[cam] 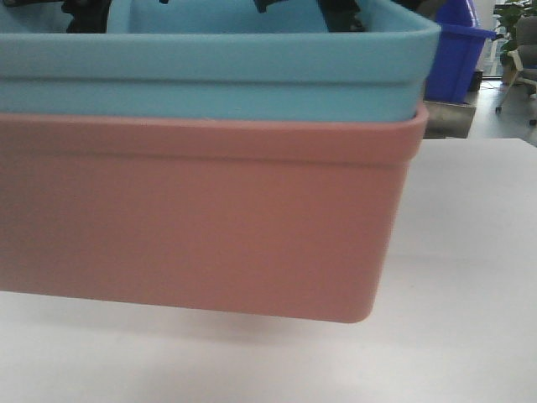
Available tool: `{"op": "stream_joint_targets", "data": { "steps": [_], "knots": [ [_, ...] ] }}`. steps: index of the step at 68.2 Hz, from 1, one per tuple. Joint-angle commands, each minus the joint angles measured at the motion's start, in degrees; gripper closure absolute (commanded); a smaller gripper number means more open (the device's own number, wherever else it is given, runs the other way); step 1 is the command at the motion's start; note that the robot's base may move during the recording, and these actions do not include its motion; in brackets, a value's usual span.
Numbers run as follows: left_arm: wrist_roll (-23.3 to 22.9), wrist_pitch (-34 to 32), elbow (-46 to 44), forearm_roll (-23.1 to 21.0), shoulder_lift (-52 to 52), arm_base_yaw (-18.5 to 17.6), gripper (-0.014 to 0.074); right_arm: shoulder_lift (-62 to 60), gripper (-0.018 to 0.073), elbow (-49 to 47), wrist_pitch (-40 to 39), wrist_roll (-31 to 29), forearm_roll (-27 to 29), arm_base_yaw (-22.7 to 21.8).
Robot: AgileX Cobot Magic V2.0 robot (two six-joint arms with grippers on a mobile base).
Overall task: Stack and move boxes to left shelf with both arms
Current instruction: 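Hold the stacked bins with both grippers while the base turns away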
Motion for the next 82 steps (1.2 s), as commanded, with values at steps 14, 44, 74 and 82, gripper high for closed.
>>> {"op": "stream_joint_targets", "data": {
  "steps": [14,44,74,82],
  "knots": [
    [1.7,-13.8,-3.1,-6.6,-2.9,-3.9,0.0608,-1.7,0.0503,-3.1,-17.1,1.8,2.0,1.8],
    [1.7,-13.8,-3.1,-7.5,-2.6,-3.9,0.0608,-1.7,0.0503,-3.1,-16.7,1.8,2.0,1.7],
    [1.7,-13.7,-3.1,-7.5,-2.6,-3.9,0.0608,-1.7,0.0503,-3.1,-16.5,1.8,2.0,1.6],
    [1.7,-13.7,-3.1,-7.5,-2.6,-3.9,0.0608,-1.7,0.0503,-3.1,-16.5,1.8,2.0,1.6]
  ]
}}
